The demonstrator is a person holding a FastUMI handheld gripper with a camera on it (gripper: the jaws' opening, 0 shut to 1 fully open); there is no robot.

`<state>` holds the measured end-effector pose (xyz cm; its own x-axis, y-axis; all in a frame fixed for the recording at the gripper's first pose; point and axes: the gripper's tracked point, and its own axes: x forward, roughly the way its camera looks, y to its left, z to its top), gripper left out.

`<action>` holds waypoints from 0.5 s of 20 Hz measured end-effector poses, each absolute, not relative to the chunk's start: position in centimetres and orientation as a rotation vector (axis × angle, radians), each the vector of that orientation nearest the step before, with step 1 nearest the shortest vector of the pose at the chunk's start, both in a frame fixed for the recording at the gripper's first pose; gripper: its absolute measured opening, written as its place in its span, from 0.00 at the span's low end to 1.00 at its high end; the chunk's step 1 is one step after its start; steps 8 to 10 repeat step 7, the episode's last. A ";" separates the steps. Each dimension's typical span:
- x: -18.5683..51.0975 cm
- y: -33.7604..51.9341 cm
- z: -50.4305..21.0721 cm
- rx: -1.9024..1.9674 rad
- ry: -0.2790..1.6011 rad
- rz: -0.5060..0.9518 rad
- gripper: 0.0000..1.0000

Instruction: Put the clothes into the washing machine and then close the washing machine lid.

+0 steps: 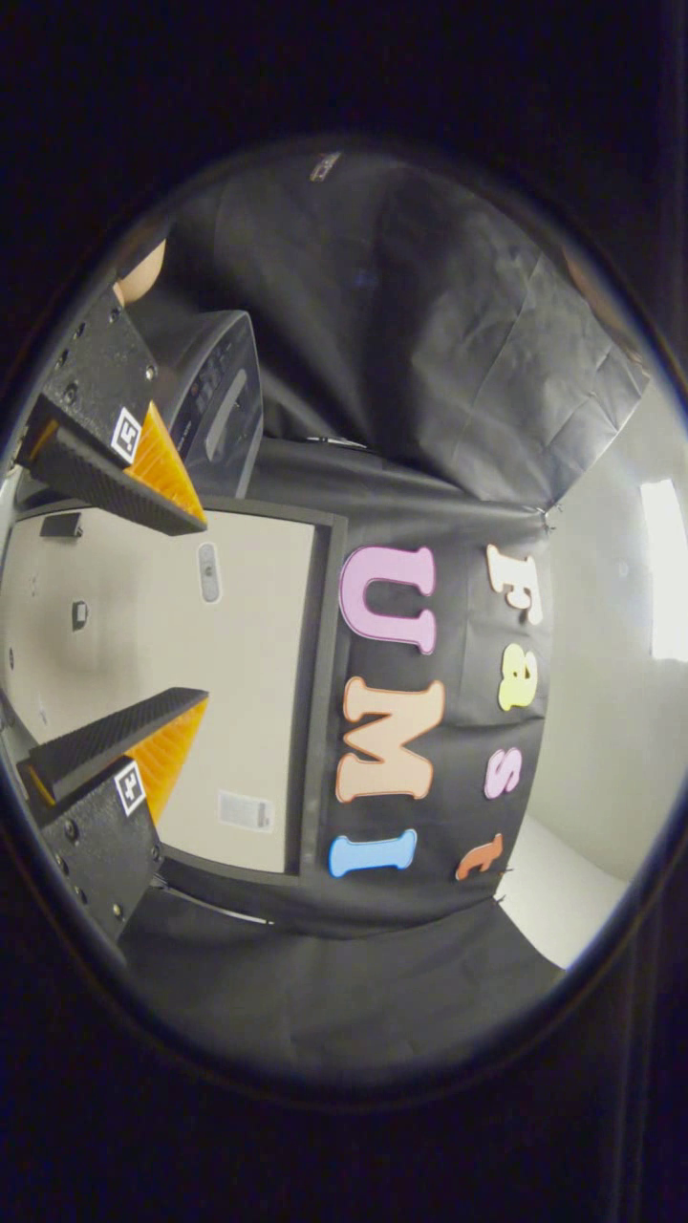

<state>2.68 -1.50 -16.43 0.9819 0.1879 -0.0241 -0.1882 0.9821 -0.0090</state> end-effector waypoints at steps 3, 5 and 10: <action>1.9 -0.9 -19.5 0.037 0.071 0.196 0.97; 1.4 -1.1 -21.2 0.056 0.110 0.193 0.97; 0.9 -1.2 -22.6 0.070 0.143 0.194 0.97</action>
